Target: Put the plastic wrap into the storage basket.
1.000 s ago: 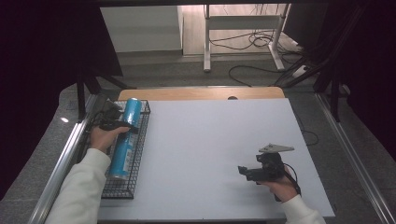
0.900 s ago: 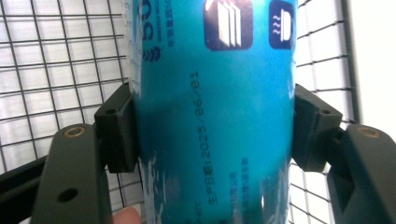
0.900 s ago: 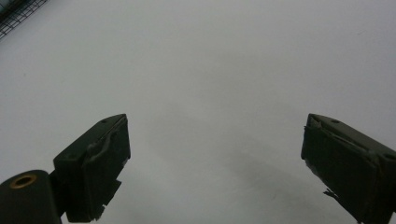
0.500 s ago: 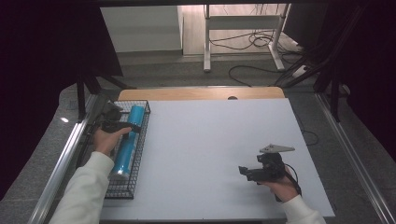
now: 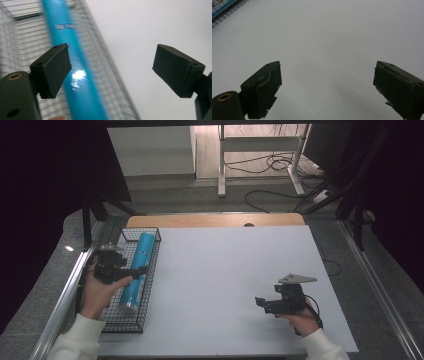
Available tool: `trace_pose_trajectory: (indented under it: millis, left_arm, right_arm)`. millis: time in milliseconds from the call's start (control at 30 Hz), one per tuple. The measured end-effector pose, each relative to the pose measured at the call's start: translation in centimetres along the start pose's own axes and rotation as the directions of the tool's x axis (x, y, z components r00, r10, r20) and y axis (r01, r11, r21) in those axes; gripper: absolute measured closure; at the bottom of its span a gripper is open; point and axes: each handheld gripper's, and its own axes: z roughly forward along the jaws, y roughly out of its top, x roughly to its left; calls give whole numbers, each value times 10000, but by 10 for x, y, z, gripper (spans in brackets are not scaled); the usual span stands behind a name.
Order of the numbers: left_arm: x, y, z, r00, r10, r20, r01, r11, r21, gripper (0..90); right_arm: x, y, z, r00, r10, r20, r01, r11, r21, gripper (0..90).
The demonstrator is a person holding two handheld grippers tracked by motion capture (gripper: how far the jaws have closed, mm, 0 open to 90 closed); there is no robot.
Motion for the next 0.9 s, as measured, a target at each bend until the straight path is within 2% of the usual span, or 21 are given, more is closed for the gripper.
trace_pose_trajectory:
  millis: [100, 133, 200, 233, 300, 367, 433, 500, 667, 900]
  left_arm:
    - [-20, -15, -4, 9949, 390, 932, -367, 9990, -263, 152]
    - [-29, -21, -4, 9907, 475, 1275, -428, 9983, -394, 152]
    - [-40, -30, -3, 9839, 590, 1687, -493, 9969, -607, 163]
    - [-47, -34, -1, 9776, 676, 1993, -549, 9961, -684, 164]
    - [-57, -40, 3, 9699, 831, 2290, -674, 9949, -754, 167]
    - [-67, -44, 8, 9664, 1150, 2298, -1000, 9921, -761, 170]
    - [-73, -46, 15, 9680, 1392, 2089, -1294, 9898, -600, 177]
    - [-75, -46, 19, 9665, 1355, 2181, -1266, 9905, -542, 177]
    - [-76, -47, 24, 9681, 1387, 2088, -1306, 9901, -524, 178]
    - [-72, -49, 31, 9737, 1159, 1963, -1067, 9927, -570, 183]
  right_arm:
    - [1, 0, -5, 9999, -118, -45, 117, 9998, -184, 83]
    - [1, 0, -6, 9999, -153, -38, 152, 9996, -239, 83]
    - [1, 1, -7, 9997, -232, -15, 231, 9990, -381, 84]
    - [0, 1, -7, 9997, -259, -17, 258, 9988, -406, 84]
    - [0, 1, -6, 9994, -352, -33, 351, 9986, -390, 83]
    - [1, 0, -5, 9988, -489, -26, 488, 9981, -364, 83]
    - [2, -1, -5, 9979, -647, 8, 647, 9974, -326, 83]
    - [3, -1, -4, 9974, -714, 30, 715, 9970, -283, 83]
    - [3, -2, -5, 9967, -813, 35, 814, 9961, -350, 83]
    - [3, -4, -10, 9919, -1256, 184, 1266, 9900, -629, 83]
